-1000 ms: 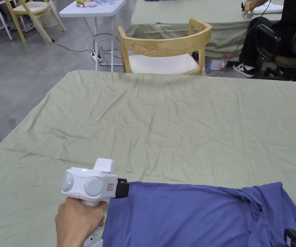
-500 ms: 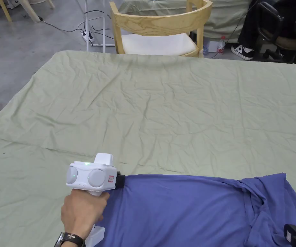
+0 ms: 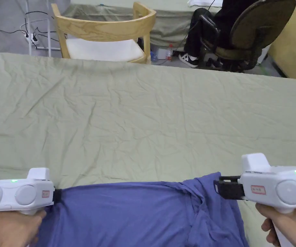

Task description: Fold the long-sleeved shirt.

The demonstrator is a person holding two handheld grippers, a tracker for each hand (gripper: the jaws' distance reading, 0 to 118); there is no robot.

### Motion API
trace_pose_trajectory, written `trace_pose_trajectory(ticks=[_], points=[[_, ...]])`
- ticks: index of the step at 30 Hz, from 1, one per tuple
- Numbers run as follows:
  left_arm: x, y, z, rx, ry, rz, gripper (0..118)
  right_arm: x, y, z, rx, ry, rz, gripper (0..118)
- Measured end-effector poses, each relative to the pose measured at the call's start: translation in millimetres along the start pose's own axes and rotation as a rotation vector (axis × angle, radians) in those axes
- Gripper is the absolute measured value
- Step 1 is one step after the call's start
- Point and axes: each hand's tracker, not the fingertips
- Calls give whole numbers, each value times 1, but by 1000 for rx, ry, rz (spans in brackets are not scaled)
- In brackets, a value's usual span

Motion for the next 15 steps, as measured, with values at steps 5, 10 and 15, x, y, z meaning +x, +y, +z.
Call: trace_pose_trajectory(ticks=[5,10,15], points=[[3,0,5,-9,-9,10,7,26,52,-57,-113,36,-9,78],[8,-1,8,-6,-2,6,7,34,56,-131,-316,54,-27,68],[10,-1,9,-7,2,3,7,34,45,-159,-359,46,-61,59]])
